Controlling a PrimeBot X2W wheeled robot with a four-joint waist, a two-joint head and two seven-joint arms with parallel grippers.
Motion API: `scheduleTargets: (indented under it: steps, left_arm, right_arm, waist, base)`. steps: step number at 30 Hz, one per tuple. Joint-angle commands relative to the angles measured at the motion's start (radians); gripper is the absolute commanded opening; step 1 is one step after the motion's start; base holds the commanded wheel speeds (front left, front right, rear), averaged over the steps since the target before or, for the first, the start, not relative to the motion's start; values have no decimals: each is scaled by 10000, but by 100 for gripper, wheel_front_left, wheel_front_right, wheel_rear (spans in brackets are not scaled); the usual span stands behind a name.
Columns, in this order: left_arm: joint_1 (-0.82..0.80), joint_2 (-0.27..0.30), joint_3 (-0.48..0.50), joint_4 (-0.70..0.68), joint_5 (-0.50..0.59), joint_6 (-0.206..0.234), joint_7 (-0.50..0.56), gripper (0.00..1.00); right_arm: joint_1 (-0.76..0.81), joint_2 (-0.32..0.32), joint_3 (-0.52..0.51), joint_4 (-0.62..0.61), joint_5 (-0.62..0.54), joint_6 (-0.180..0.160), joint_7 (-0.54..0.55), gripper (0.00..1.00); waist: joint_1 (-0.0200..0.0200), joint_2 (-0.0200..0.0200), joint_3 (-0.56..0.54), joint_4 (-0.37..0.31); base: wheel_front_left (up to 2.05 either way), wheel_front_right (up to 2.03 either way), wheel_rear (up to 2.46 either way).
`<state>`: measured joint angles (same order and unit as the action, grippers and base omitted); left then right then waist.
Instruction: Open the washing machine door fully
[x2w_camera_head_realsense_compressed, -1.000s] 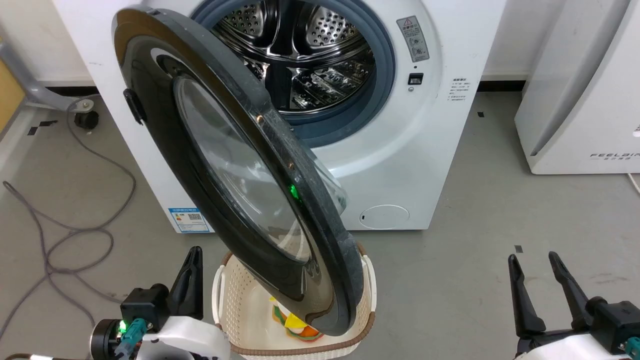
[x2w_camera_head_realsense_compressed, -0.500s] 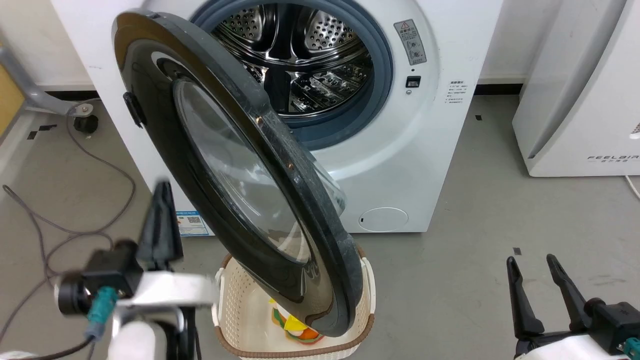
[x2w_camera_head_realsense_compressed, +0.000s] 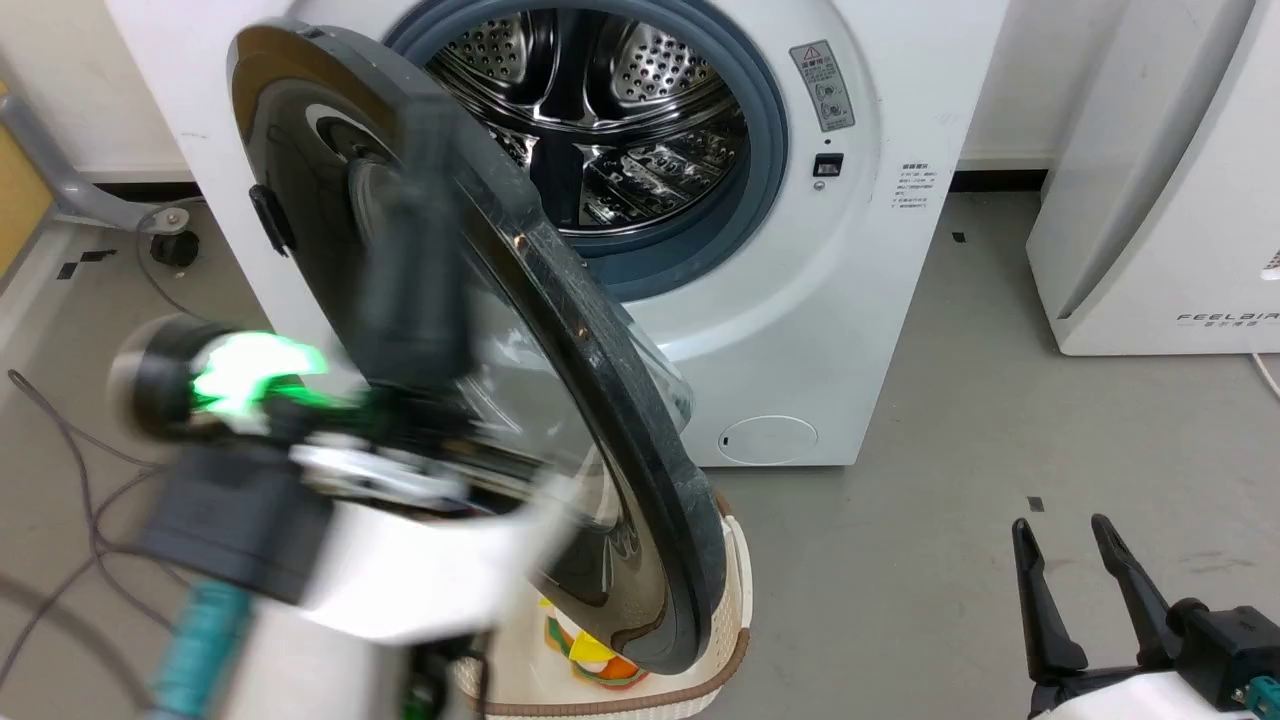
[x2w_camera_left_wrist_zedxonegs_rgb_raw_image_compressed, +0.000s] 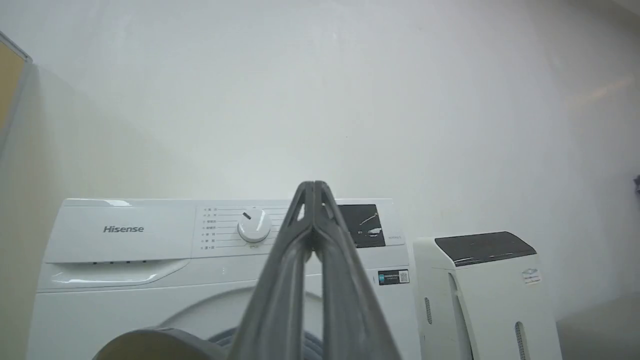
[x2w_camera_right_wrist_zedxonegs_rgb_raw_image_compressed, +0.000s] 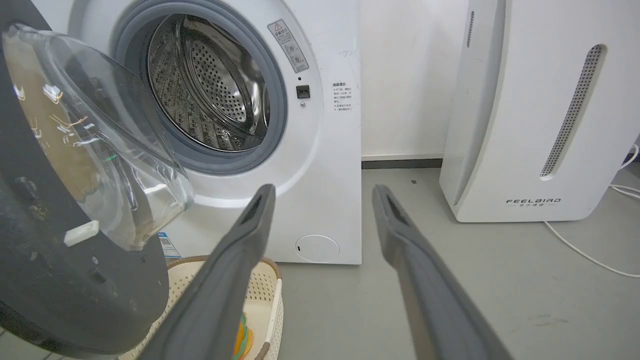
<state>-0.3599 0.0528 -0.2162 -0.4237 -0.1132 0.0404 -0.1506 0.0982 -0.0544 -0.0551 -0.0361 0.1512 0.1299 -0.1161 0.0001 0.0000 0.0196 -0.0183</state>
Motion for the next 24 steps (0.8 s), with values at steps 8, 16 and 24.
scheduleTargets:
  steps: [8,16,24]
  left_arm:
    - [-15,-22,-2849,-149,-1049,25,1166,0]
    - [1016,-18,-4860,684,-1975,89,2528,0]
    - [1792,218,-5538,2505,-1969,213,3023,0]
  right_arm:
    - [110,41,-14,171,122,8,-28,100]
    - [79,41,-62,303,163,8,-37,100]
    - [-29,41,6,444,218,8,-80,100]
  waist:
    - [-1,0,57,-67]
    - [-1,0,115,-44]
    - [-1,0,186,-84]
  base:
    - [0,0,0]
    - [0,0,0]
    - [0,0,0]
